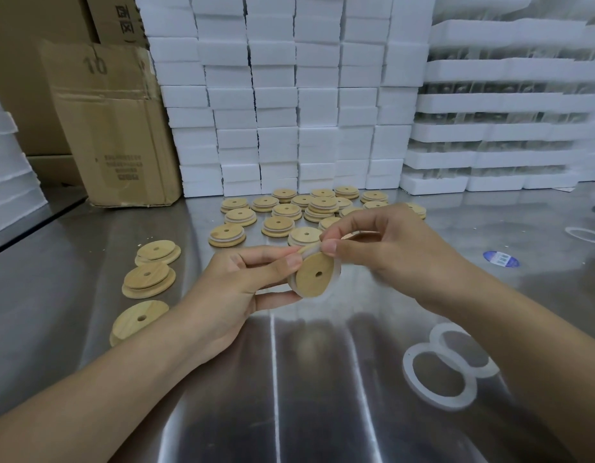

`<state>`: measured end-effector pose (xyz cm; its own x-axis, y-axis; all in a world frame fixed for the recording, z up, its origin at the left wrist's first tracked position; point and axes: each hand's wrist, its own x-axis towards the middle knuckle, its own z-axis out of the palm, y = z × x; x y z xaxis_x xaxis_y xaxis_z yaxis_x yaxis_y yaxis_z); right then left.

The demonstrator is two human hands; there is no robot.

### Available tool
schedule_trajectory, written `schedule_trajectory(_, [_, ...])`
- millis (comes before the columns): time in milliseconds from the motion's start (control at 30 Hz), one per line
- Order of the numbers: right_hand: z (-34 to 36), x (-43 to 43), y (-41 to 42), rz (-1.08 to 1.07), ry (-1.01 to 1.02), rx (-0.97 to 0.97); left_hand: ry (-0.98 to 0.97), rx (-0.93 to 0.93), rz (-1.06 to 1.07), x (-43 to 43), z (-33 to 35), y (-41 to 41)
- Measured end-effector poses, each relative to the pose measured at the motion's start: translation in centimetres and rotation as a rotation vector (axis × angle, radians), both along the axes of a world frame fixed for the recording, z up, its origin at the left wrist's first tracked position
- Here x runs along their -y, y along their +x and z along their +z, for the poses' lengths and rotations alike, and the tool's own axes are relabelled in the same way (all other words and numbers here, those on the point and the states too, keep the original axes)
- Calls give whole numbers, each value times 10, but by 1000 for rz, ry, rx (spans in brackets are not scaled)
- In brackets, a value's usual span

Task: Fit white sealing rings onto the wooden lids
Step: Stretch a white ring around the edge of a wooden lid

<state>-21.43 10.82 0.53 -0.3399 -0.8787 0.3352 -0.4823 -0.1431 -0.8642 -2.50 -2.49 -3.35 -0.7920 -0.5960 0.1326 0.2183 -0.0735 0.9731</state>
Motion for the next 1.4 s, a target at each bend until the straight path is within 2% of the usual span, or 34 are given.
schedule_trajectory(267, [1,-2,-6,36,173,-3,100,-28,5,3,-4,1])
schedule_trajectory(367, [-3,-2,-4,45,154,-4,126,-52,19,6,-4,3])
schedule_trajectory(533, [-5,2,6,58,30,-65,-8,-2,-13,4,-2,5])
schedule_trajectory(700, [-6,3,13,45,3,-179,-197,18,61,2,-1,4])
schedule_trajectory(833, [-5,2,14,48,-28,-208,-238,31,51,2,1,5])
schedule_trajectory(1067, [-2,3,7,-40,-2,-30,-169,-14,78,4,-2,2])
schedule_trajectory(1233, [-7,4,4,-48,167,166,-69,-49,111,4,-5,0])
schedule_trajectory(1333, [-10,4,9,-17,145,191,10,-89,113,4,-4,1])
schedule_trajectory(1400, [-10,5,14,-28,91,141,40,-96,98,4,-5,2])
